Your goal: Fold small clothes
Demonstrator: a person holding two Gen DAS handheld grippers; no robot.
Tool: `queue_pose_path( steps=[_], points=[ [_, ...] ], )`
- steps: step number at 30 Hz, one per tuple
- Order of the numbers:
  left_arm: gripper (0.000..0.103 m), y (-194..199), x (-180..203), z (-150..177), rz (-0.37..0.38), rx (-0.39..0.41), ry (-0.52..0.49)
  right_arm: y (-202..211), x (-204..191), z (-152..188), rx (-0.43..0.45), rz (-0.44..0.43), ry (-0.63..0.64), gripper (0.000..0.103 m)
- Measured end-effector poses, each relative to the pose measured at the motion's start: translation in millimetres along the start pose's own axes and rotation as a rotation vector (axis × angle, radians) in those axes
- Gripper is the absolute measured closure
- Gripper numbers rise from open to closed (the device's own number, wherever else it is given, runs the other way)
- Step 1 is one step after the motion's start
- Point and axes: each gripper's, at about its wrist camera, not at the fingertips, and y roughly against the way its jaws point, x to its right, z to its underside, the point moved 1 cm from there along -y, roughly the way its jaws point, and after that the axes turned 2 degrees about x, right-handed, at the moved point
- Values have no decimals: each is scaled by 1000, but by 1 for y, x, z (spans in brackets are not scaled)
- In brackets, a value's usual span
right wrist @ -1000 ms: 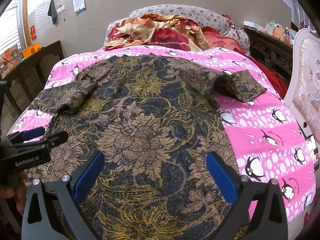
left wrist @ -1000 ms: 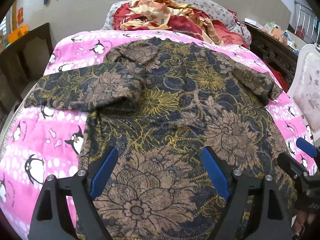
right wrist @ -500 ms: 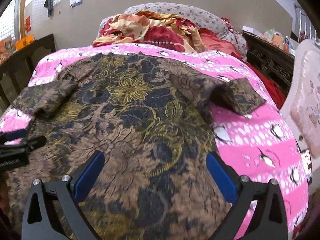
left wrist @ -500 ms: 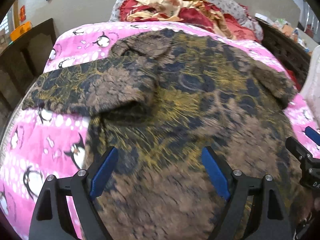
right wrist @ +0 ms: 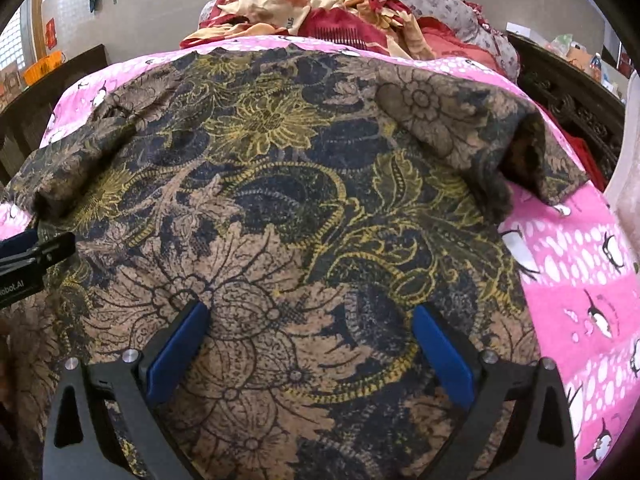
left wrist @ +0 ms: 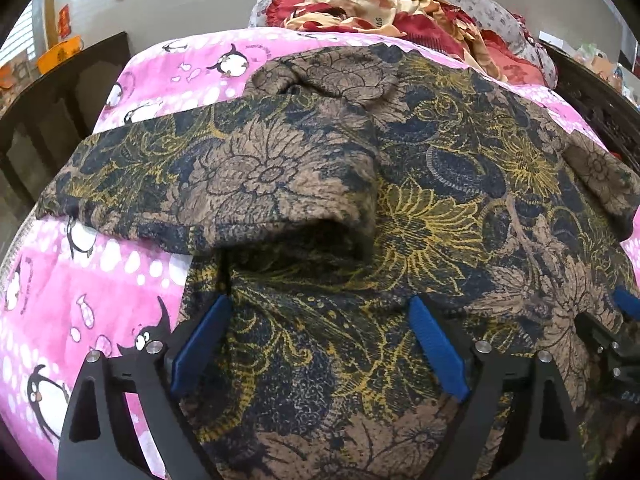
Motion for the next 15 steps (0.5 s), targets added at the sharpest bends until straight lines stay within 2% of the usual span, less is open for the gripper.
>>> queue_pose_path(
  steps=[15],
  points=[
    [24, -1, 3, 0, -14, -4, -14, 0, -1, 0, -2, 12, 11, 0]
  ],
)
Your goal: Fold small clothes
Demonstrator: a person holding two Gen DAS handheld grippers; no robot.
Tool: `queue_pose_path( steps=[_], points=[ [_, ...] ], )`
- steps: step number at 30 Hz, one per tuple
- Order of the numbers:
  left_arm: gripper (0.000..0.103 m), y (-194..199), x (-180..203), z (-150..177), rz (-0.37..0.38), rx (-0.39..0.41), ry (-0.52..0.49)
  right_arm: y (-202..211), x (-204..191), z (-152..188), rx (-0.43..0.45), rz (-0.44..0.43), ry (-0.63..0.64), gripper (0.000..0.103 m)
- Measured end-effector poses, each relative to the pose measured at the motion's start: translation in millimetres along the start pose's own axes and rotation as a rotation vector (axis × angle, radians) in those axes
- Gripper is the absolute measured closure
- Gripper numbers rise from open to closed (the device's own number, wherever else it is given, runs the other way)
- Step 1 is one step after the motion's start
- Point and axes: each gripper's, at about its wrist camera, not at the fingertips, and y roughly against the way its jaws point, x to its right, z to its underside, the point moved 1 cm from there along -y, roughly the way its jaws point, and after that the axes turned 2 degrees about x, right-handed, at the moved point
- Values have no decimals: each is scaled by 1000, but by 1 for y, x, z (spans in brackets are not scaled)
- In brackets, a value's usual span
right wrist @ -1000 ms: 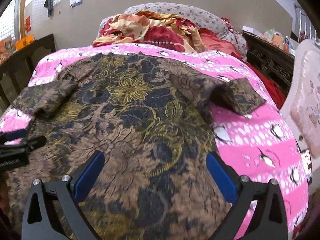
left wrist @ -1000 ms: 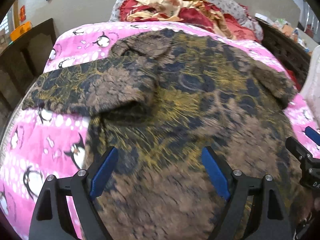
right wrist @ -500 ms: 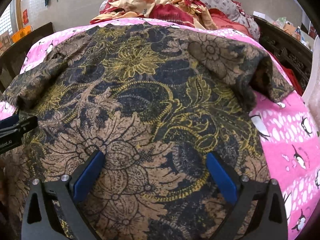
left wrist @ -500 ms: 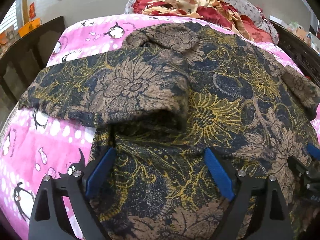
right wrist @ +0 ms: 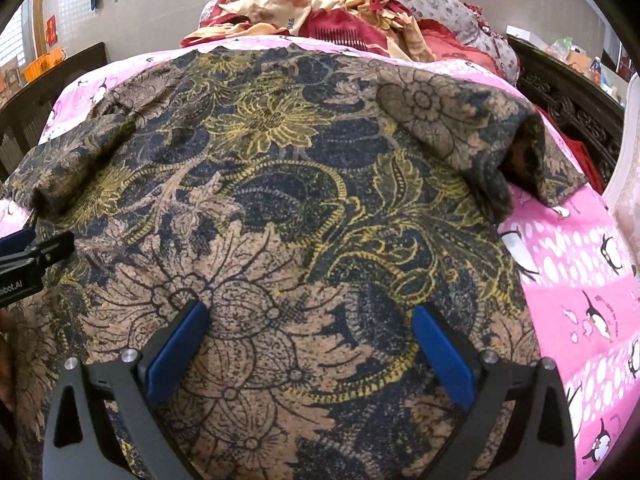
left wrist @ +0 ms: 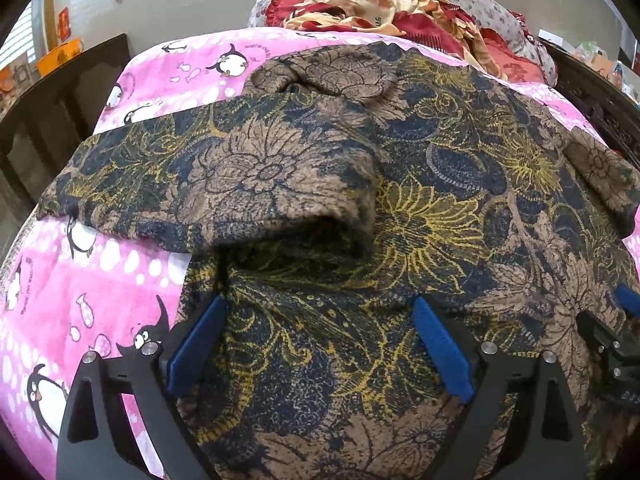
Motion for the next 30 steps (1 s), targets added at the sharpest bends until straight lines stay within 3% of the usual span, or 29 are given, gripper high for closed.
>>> queue_pose_path(
  steps=[30],
  points=[
    [20, -4, 0, 0, 20, -10, 13, 0, 0, 1, 1, 0, -1, 0]
  ],
)
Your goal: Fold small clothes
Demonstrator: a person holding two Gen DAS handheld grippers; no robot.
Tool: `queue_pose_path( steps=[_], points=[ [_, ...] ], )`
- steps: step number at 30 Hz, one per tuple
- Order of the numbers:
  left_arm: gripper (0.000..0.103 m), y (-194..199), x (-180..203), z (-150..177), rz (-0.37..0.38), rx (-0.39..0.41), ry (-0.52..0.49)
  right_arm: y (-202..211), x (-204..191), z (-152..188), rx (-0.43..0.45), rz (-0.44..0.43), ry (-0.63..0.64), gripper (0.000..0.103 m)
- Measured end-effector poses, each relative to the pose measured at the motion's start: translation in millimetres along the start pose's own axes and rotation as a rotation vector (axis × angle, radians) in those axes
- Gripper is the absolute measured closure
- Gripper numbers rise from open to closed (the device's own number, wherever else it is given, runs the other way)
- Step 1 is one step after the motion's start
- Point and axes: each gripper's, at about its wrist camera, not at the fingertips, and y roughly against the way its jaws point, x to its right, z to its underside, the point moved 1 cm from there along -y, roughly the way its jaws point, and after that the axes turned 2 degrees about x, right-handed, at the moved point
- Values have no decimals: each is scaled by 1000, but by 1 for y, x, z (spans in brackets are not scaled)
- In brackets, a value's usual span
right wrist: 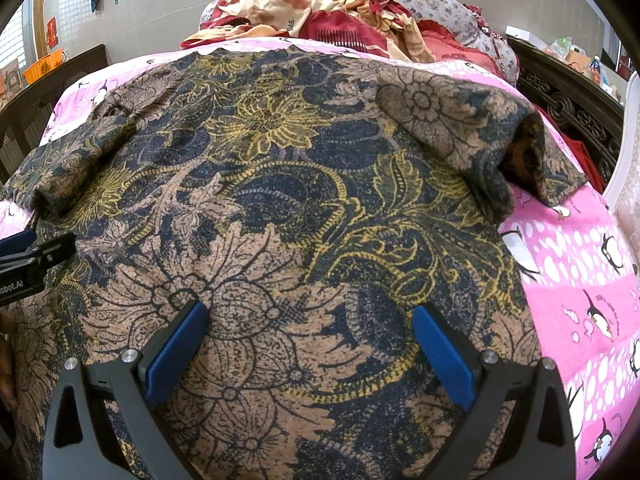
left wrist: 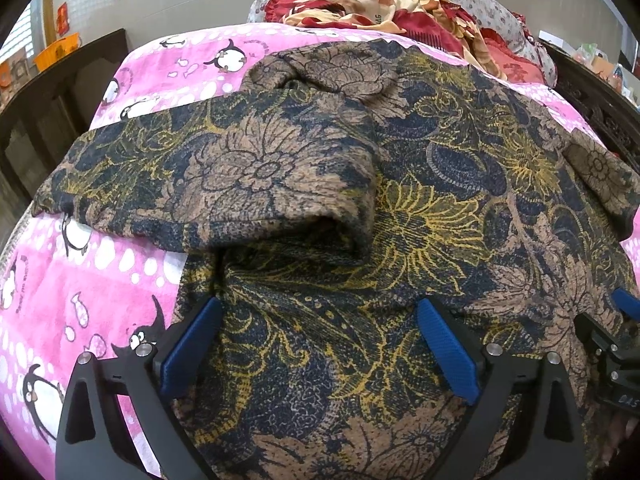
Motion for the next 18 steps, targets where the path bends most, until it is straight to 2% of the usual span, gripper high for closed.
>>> queue_pose_path(
  steps=[4, 8, 10, 13, 18],
  points=[
    [20, 3, -5, 1, 39, 8, 23, 0, 0, 0, 0, 1, 0, 0],
    [22, 19, -20, 0, 113, 35, 76, 0, 0, 0, 0, 0, 0, 0],
    [23, 27, -29, -1, 115, 43, 92, 0, 0, 0, 0, 0, -1, 0],
    [23, 44, -54, -3, 101, 78, 132, 0, 0, 0, 0, 0, 0, 0],
    [23, 66, -113, -10, 129, 151, 242, 0, 0, 0, 0, 0, 0, 0]
  ],
)
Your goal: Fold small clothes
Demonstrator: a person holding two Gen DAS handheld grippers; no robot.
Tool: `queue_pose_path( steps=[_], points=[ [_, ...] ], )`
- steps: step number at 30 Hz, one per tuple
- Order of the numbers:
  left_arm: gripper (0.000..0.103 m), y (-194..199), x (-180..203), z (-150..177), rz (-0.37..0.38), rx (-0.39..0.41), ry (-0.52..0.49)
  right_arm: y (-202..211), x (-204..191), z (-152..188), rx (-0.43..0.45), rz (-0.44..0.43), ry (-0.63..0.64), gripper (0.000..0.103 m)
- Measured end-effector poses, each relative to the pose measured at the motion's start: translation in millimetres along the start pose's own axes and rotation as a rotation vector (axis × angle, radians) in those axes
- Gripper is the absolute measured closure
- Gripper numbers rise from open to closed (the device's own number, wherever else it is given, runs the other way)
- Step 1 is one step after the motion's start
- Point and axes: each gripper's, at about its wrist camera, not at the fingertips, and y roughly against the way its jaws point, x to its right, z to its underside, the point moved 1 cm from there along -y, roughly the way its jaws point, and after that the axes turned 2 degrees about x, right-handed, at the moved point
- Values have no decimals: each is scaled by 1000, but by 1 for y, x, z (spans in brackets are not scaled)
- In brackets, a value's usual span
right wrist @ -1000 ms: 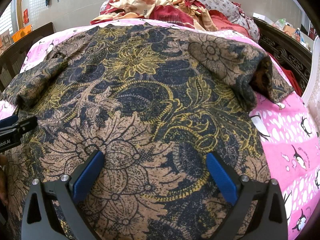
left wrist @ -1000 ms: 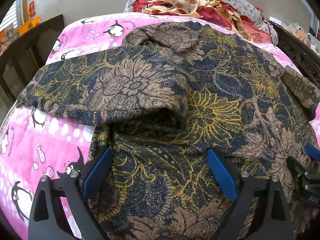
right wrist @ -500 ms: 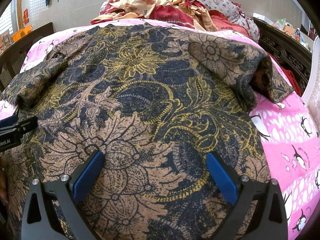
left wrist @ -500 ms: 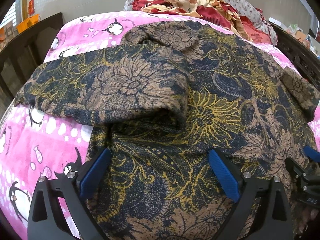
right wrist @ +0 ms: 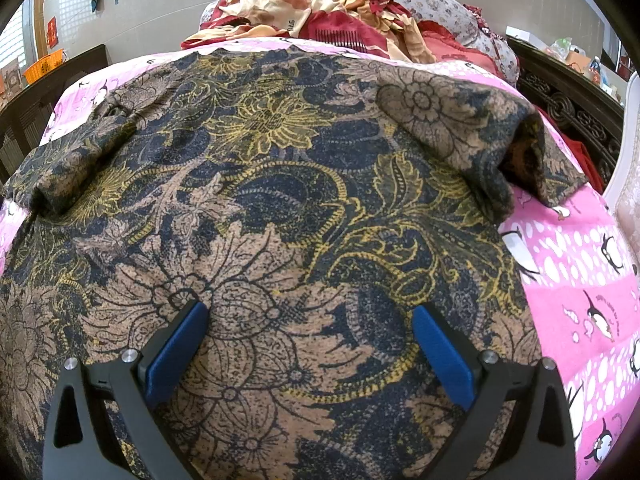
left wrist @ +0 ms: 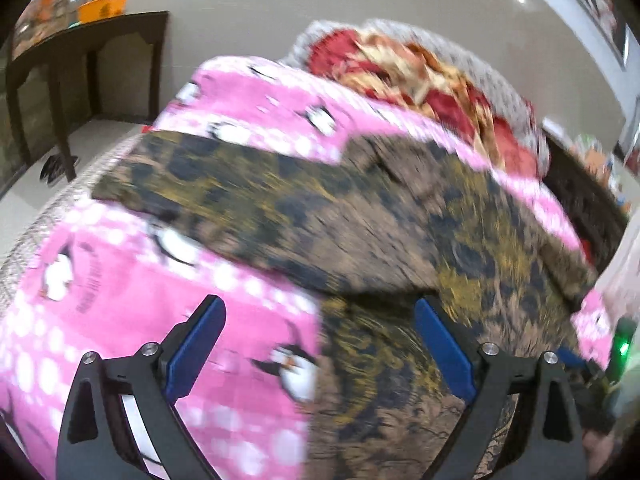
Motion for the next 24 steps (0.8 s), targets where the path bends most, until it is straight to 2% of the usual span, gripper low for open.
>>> queue_pose_path(
  steps=[5, 8, 10, 13, 19, 21, 24],
  points=[
    [23, 5, -50, -8, 51, 6, 139, 0, 0, 0, 0, 0, 0, 0],
    [23, 7, -65, -2, 119, 33, 187, 0, 0, 0, 0, 0, 0, 0],
    [23, 6, -75, 1, 129, 47, 211, 0, 0, 0, 0, 1, 0, 0],
    [23, 3, -96, 2, 177, 72, 307, 0, 0, 0, 1, 0, 0, 0],
    [24, -6, -125, -22, 238, 149, 438, 0, -1, 0, 1, 1, 0, 0],
    [24, -19, -141, -32, 247, 149, 518, 0, 0, 0, 1, 1, 0, 0],
    [25, -37, -161, -44, 220, 141, 626, 0, -1, 0, 1, 0, 0, 0]
  ],
)
